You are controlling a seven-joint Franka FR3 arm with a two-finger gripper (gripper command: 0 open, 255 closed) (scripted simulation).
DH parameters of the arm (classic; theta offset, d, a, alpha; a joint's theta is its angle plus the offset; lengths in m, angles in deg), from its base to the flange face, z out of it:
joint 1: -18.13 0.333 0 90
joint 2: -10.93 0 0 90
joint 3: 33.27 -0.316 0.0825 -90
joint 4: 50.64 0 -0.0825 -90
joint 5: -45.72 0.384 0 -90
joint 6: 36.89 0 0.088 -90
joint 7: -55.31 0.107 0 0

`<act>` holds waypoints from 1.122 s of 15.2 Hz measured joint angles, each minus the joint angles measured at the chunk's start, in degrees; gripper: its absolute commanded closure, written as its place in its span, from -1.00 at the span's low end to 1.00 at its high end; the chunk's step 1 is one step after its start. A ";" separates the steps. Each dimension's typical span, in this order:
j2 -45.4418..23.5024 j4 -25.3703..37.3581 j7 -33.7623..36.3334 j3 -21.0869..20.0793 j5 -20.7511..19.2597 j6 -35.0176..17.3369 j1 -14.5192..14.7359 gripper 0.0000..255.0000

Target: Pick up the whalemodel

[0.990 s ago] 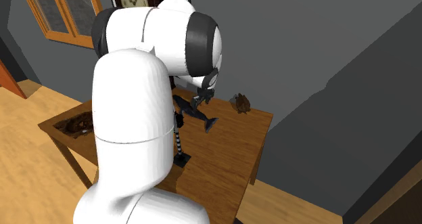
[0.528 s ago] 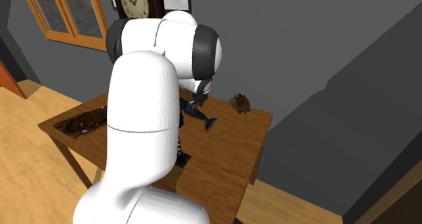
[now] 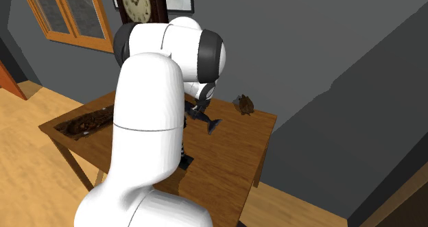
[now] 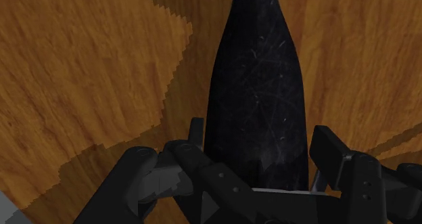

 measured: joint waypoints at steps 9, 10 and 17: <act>0.56 0.04 0.24 0.09 -0.15 0.67 0.01 1.00; 1.19 -0.16 0.34 0.12 -0.20 1.13 -0.03 1.00; 4.89 0.41 2.23 0.59 -1.26 5.24 0.21 1.00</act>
